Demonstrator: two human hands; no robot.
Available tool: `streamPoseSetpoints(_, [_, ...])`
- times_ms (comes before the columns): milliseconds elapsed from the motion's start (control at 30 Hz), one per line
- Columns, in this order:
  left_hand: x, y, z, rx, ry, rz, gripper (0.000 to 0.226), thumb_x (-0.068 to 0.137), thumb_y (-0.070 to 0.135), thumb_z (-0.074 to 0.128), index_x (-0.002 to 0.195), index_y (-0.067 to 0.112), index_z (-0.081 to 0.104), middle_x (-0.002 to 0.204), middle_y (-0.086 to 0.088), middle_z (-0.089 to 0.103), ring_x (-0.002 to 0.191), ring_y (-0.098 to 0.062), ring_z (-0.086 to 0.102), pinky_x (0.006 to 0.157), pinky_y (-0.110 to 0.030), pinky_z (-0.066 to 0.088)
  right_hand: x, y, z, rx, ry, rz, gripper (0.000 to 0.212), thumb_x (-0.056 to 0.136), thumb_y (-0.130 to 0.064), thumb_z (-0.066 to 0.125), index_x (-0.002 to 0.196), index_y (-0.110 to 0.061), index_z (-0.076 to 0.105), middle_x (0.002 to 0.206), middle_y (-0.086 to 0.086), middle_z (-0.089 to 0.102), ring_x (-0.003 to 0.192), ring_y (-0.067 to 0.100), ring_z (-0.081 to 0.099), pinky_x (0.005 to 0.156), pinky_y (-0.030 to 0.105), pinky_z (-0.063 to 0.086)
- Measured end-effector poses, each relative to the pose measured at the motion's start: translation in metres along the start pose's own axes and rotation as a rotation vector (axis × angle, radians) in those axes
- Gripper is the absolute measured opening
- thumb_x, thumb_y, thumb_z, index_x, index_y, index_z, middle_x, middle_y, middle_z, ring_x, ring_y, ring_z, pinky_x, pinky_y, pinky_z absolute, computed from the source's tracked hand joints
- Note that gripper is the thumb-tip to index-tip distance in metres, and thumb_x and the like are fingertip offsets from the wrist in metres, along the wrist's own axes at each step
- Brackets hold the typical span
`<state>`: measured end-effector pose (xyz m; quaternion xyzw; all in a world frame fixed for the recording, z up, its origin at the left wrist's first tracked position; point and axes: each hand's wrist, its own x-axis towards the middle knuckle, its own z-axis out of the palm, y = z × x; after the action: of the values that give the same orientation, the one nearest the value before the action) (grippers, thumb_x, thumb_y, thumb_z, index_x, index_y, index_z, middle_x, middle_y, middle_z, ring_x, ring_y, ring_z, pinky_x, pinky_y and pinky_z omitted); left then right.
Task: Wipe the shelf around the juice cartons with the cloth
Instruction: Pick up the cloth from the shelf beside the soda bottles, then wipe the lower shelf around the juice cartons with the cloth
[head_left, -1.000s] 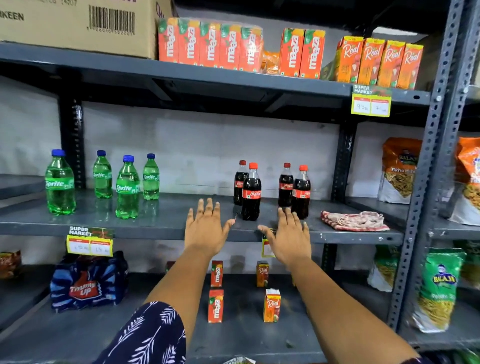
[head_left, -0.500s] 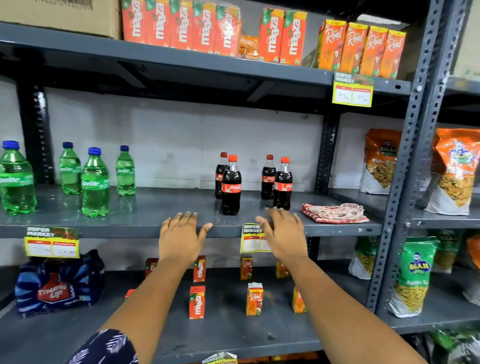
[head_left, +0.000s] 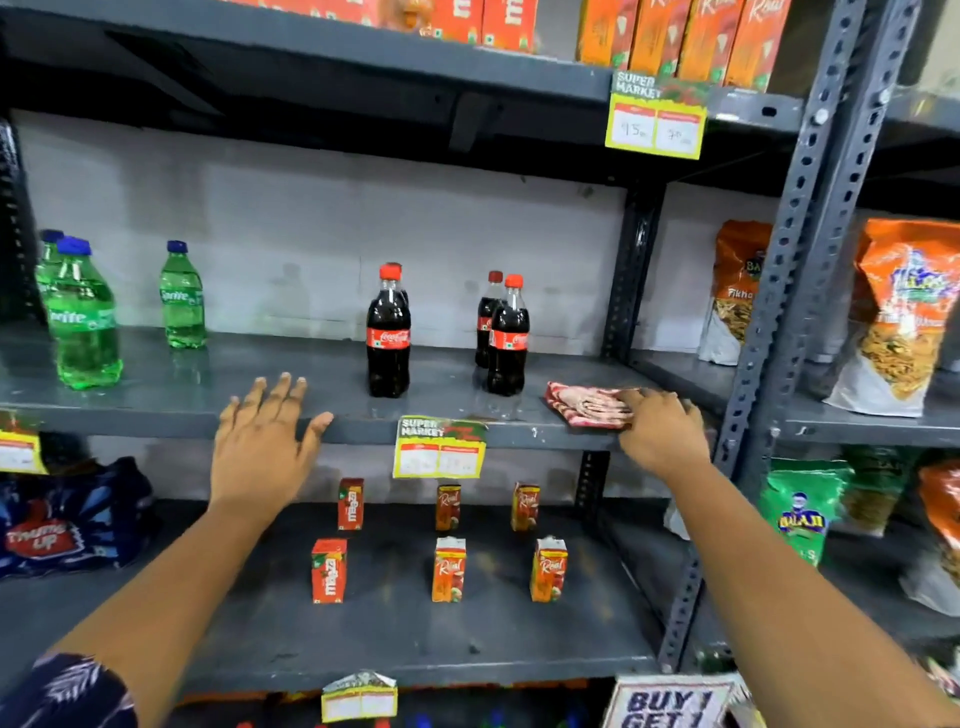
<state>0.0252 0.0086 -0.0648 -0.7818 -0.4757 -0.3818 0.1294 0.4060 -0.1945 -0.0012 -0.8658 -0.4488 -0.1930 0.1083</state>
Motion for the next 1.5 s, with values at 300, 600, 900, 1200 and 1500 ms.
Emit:
streamPoseSetpoints(300, [-0.098,0.052,0.048,-0.051,-0.087,-0.111,0.075,0.091,0.052,0.024,0.149,0.005,0.014,0.159,-0.018,0.010,0.145,-0.036,0.012,0.113,-0.056,0.018,-0.071,0.012,0.057,0.090,0.469,-0.160,0.045,0.059,-0.023,0.070,0.100,-0.013,0.053,0.103,0.012,0.058,0.102,0.034,0.055,0.108,0.045,0.028])
streamPoseSetpoints(600, [-0.162,0.003,0.069,0.164,-0.399,-0.109,0.079,0.088,0.059,0.013,0.150,0.010,0.016,0.159,-0.009,0.013,0.147,-0.026,0.009,0.117,-0.049,0.020,-0.124,-0.054,0.137,0.280,0.215,-0.358,0.044,0.057,-0.015,0.067,0.100,-0.010,0.061,0.105,0.010,0.070,0.101,0.028,0.065,0.105,0.043,0.030])
streamPoseSetpoints(900, [-0.198,-0.092,0.047,0.297,-0.556,-0.221,0.076,0.090,0.058,0.019,0.147,0.009,0.027,0.156,-0.009,0.027,0.144,-0.029,0.021,0.114,-0.050,0.023,-0.149,-0.210,0.156,0.406,0.054,-0.601,0.058,0.045,-0.006,0.086,0.101,-0.010,0.069,0.093,0.008,0.072,0.081,0.031,0.068,0.080,0.038,0.051])
streamPoseSetpoints(1200, [-0.190,-0.253,0.052,0.296,-0.574,-0.322,0.077,0.087,0.056,0.012,0.149,0.011,0.021,0.158,-0.008,0.018,0.146,-0.027,0.011,0.116,-0.048,0.016,-0.157,-0.396,0.171,0.553,-0.058,-0.694,0.062,0.039,0.001,0.084,0.097,-0.017,0.071,0.093,-0.001,0.074,0.076,0.021,0.071,0.063,0.030,0.059])
streamPoseSetpoints(1500, [-0.178,-0.435,0.086,0.199,-0.636,-0.201,0.081,0.086,0.060,-0.008,0.150,0.013,0.007,0.159,-0.003,0.004,0.143,-0.023,-0.012,0.117,-0.042,-0.002,-0.152,-0.607,0.197,0.459,-0.104,-0.713,0.074,0.037,-0.004,0.081,0.107,-0.026,0.070,0.096,-0.008,0.074,0.083,0.015,0.071,0.064,0.027,0.058])
